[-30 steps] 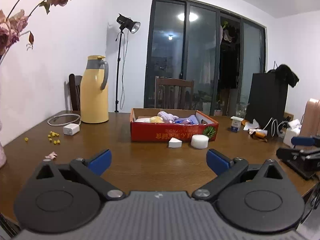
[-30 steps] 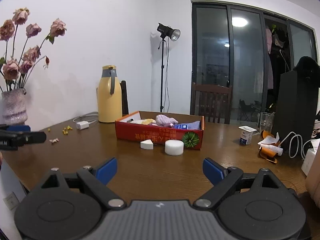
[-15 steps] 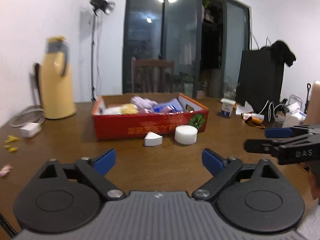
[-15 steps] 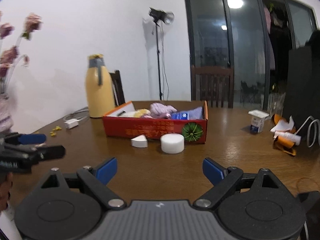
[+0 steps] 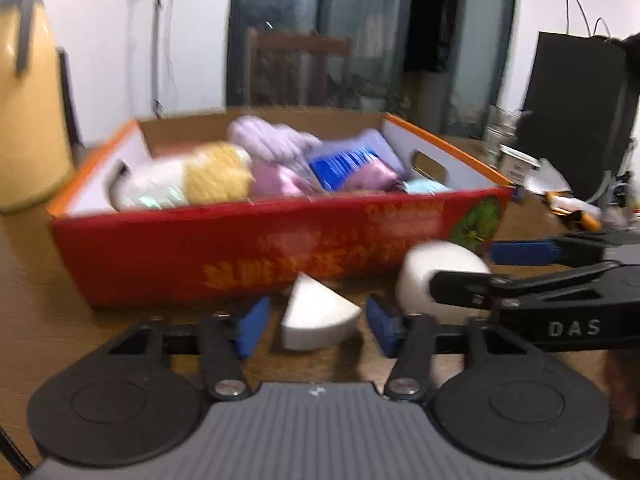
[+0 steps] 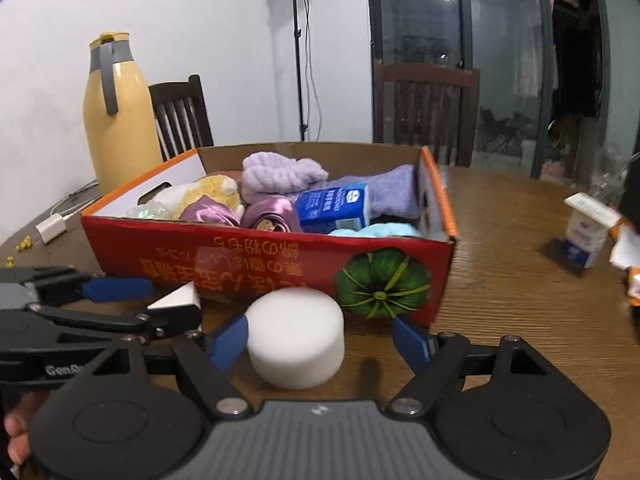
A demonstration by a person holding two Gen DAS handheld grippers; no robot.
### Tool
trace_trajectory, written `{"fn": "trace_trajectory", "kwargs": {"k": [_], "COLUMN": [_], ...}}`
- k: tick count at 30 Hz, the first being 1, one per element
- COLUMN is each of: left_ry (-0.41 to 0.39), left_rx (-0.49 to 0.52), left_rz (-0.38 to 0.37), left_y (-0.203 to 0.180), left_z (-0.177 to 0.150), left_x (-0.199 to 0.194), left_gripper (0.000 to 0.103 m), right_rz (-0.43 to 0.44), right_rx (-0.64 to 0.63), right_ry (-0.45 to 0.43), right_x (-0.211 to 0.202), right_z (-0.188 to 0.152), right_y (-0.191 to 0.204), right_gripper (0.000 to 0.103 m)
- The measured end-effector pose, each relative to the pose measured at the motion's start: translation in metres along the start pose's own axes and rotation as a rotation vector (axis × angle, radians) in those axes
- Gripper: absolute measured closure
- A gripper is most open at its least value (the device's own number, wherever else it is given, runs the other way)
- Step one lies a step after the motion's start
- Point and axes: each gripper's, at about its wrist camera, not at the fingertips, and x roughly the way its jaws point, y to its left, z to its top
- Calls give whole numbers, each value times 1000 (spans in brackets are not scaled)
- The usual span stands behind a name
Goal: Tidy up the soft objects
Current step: 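Grasp the white foam wedge with the left tool while the right tool grasps the foam cylinder, then lift both foam pieces and carry them toward the box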
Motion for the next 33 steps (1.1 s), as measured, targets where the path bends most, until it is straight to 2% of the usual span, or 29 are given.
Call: {"fn": "trace_trajectory", "kwargs": {"k": [2,3,7,17,20,21,23,29,33], "left_ry": [-1,3,2,-3,-25,-40,-75,-209,-297], "left_rx": [-22,-23,-44,-68,-54,-59,-70,-26,-90], "left_rz": [-35,-33,-37,-39,23,24,-5,57,32], "left_y": [3,3,5,6,2,-1,-7,-43,-52], "left_z": [0,-1,-1,1,0,-1,-6,-36,-67], "left_x": [0,1,0,1,-10,-24,-53,-169,-243], "left_gripper": [68,69,70,71,72,72,72,71,70], "right_rz": [55,85,66,91,57,41,63,78,118], "right_rx": [20,19,-21,33,38,37,58,31,41], "right_ry": [9,17,-1,-1,-4,-14,-42,-141,-212], "right_x": [5,5,2,4,-5,-14,-39,-138,-210], "right_z": [-2,-2,-3,-5,-4,-5,-12,-41,-61], "right_y": [-1,0,9,0,3,5,7,27,39], "right_gripper": [37,48,51,56,59,59,59,59,59]}}
